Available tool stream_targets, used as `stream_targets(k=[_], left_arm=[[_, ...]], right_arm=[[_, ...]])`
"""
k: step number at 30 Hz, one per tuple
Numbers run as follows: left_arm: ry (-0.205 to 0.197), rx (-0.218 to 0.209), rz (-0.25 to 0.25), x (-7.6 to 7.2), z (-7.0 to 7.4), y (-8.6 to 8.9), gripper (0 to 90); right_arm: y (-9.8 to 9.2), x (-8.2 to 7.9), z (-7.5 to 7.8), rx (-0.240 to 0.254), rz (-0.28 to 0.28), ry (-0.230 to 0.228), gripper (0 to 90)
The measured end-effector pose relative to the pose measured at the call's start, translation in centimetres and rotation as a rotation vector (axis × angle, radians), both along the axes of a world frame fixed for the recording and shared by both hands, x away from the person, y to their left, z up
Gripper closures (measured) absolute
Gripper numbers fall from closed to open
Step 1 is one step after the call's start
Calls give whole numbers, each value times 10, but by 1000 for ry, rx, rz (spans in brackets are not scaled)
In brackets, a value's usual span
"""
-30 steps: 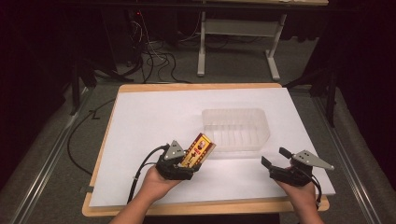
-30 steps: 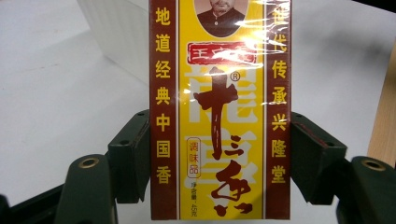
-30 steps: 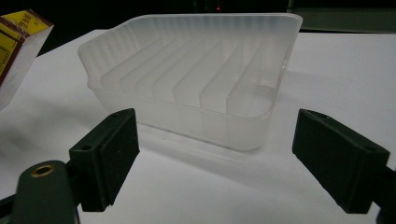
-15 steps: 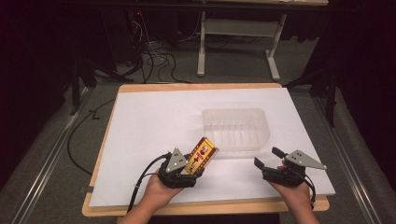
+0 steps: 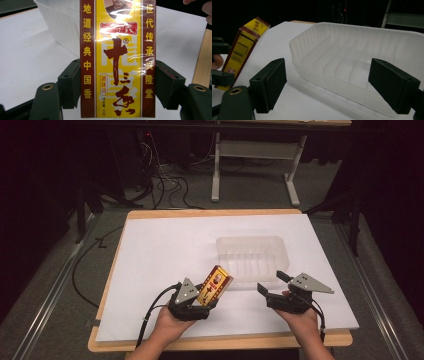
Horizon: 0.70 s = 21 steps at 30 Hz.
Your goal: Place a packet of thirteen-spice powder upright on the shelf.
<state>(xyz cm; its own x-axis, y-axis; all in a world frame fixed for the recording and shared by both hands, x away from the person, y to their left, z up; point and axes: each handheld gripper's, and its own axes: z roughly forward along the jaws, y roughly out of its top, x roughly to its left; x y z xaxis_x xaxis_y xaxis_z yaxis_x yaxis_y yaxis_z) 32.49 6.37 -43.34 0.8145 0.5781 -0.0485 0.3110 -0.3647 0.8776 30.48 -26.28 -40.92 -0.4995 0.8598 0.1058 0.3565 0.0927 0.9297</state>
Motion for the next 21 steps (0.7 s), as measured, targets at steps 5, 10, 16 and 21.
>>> stream_targets(k=[5, 10, 16, 21], left_arm=[[2, -5, 30, 3, -2, 3, 330], [-3, -2, 43, 4, -3, 3, 330], [-9, 8, 43, 3, -6, -2, 330], [-13, 16, 30, -1, -7, -12, 330]], right_arm=[[14, 10, 7, 11, 14, -4, 158], [25, 17, 11, 25, 23, -9, 161], [32, 13, 7, 23, 47, -2, 161], [34, 5, 8, 46, 73, -4, 167]])
